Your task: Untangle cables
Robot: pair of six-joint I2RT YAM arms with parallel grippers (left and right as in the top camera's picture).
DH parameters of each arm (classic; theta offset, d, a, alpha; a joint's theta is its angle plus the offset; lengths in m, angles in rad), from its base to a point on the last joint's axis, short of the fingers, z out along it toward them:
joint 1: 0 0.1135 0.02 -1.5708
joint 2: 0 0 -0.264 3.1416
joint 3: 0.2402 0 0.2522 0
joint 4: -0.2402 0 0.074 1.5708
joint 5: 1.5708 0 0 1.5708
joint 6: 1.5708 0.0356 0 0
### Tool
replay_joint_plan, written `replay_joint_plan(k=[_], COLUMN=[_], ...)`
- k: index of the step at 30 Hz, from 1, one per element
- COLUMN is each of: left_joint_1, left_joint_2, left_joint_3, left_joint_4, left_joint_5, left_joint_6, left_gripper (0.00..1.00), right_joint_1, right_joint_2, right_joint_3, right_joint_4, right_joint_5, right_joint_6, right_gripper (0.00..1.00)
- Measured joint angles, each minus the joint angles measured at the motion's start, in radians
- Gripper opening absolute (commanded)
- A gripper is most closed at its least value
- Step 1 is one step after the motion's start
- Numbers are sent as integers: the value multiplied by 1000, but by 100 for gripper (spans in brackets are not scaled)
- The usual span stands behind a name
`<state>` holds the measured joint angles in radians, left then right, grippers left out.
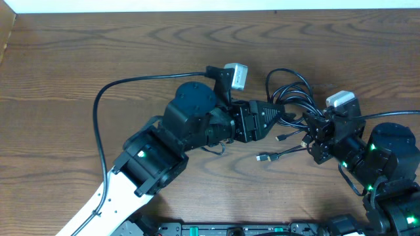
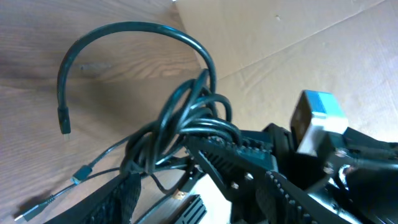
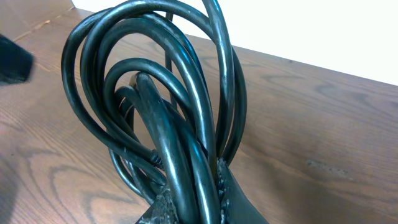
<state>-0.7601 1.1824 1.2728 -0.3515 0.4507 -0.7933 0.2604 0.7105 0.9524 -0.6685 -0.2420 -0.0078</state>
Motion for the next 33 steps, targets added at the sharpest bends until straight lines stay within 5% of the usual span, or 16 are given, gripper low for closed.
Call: replay_joint_plan(k=[33], left_joint_1=[0], left_joint_2=[79], left_joint_3=[0], left_joint_4=[88], left_joint_5=[56], left_joint_6=[5], left_gripper=[60], right_joint_1=[0], right_joint_2=[1], right_joint_3=[0], right_joint_4=[7], right_joint_5=[-32], right_joint_6=[1], right_gripper=[1])
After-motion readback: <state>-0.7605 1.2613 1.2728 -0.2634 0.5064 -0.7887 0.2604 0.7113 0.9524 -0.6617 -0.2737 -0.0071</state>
